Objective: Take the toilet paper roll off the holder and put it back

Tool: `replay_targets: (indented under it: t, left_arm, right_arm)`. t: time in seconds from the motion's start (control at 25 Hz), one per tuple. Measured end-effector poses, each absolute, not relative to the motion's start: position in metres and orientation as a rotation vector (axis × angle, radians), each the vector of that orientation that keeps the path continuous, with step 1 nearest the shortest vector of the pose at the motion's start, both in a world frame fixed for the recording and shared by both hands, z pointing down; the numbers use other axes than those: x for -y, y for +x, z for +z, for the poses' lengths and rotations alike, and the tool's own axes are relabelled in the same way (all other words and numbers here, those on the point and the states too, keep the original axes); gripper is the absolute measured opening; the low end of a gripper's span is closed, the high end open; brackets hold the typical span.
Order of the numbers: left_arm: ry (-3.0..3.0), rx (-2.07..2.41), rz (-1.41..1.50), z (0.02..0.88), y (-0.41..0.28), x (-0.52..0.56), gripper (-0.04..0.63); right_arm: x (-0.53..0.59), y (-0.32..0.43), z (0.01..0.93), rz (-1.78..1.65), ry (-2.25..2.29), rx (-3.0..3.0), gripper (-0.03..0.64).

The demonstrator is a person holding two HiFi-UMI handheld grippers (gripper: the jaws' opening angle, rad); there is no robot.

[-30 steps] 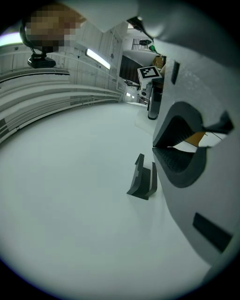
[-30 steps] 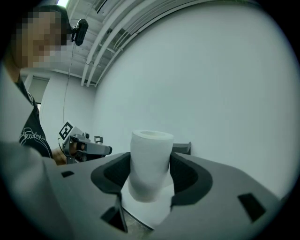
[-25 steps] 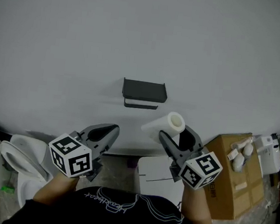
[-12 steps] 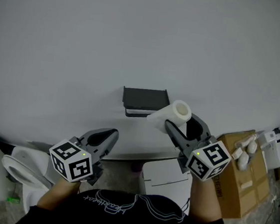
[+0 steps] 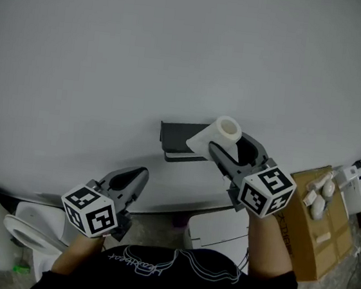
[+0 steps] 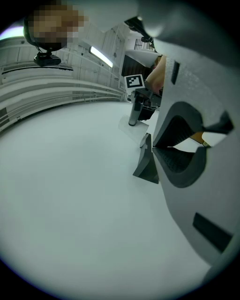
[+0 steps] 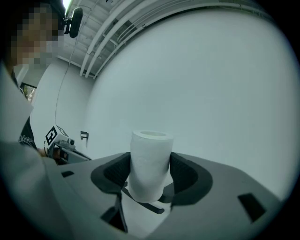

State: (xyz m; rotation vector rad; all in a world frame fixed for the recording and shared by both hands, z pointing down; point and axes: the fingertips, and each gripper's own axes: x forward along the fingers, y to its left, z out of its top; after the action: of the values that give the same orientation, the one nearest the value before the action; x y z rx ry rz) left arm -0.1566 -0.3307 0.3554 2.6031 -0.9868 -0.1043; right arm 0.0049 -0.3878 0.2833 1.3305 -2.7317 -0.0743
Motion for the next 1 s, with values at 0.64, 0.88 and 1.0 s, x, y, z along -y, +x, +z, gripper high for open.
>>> replay_targets:
  t: [0.64,0.88,1.0]
  left_arm:
    - [2.572,0.994,-0.095,0.37,-0.172,0.369,0.006]
    - [2.573,1.002,-0.109,0.369,-0.175,0.372,0.006]
    - [2.57,1.009,-0.109,0.373,-0.177,0.373,0.005]
  right_arm:
    - [0.449,0.0,0.296,-0.012,1.339,2.717,0.262]
    - [0.454,0.0,0.295,-0.021,1.346,2.715,0.262]
    - [0.454,-0.001,0.295,-0.037,1.346,2.719,0.262]
